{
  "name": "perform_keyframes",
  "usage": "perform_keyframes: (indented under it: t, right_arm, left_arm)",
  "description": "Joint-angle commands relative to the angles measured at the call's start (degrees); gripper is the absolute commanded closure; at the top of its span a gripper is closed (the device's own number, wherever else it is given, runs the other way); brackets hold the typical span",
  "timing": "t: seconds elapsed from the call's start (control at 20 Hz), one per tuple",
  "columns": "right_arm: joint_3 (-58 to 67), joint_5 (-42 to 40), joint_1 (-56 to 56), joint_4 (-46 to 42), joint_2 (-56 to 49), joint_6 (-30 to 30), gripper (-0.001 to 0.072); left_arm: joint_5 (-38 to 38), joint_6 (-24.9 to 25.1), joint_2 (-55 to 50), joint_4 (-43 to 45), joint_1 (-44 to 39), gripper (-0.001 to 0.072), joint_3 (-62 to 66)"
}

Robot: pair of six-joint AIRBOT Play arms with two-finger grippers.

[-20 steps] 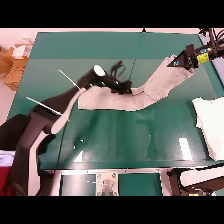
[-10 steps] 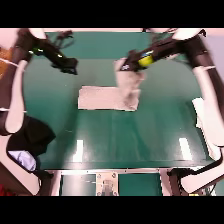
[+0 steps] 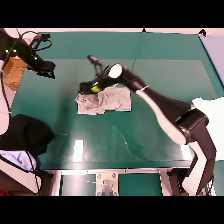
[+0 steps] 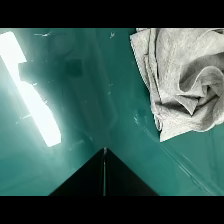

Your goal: Fold the shirts.

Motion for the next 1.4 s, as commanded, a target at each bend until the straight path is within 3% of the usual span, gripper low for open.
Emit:
perform_keyframes:
  t: [0.0,0.1,0.25,0.4,0.5,0.75,0.8,0.85,0.9,1.1,1.35]
  right_arm:
    - [0.0,12.9,-11.6,-6.6,3.3,3.9,0.0354]
    - [-2.7,18.4,-19.6,-7.4,5.4,5.5,0.0333]
    - [-11.3,19.0,-27.2,-7.3,6.8,5.6,0.0168]
    - [-19.4,15.0,-29.7,-5.2,6.8,4.5,0.0168]
    - [-23.7,11.6,-29.2,0.4,6.8,0.7,0.0167]
    - [-27.1,8.3,-22.4,10.1,3.7,-4.8,0.0168]
    - [-27.1,7.4,-20.9,11.7,3.0,-5.6,0.0237]
    - [-27.1,6.5,-19.4,13.4,2.8,-7.1,0.0542]
    - [-26.8,6.5,-18.8,14.8,2.9,-7.7,0.0694]
    - [-16.7,14.1,-22.6,15.5,6.4,-7.0,0.0700]
    - [0.2,20.9,-38.5,13.0,16.8,0.1,0.0700]
  left_arm:
    - [-0.6,1.3,0.1,0.3,0.4,0.0686,-0.7]
    - [-0.6,1.2,0.1,0.3,0.4,0.0686,-0.8]
    - [-0.5,1.2,0.1,0.0,0.4,0.0686,-0.8]
    - [-0.5,1.2,0.1,-0.1,0.4,0.0686,-0.8]
    - [-0.5,1.2,0.1,-0.7,0.4,0.0686,-0.8]
    - [0.0,0.8,0.1,-1.9,0.4,0.0686,-0.8]
    - [0.0,0.8,0.1,-2.3,0.4,0.0686,-0.8]
    - [0.0,0.8,0.1,-2.8,0.3,0.0686,-0.8]
    - [0.0,0.8,0.1,-3.2,0.3,0.0686,-0.8]
    - [-0.3,0.8,0.1,-3.3,0.4,0.0686,-0.8]
    - [-1.2,0.8,0.1,-3.5,0.4,0.0686,-0.8]
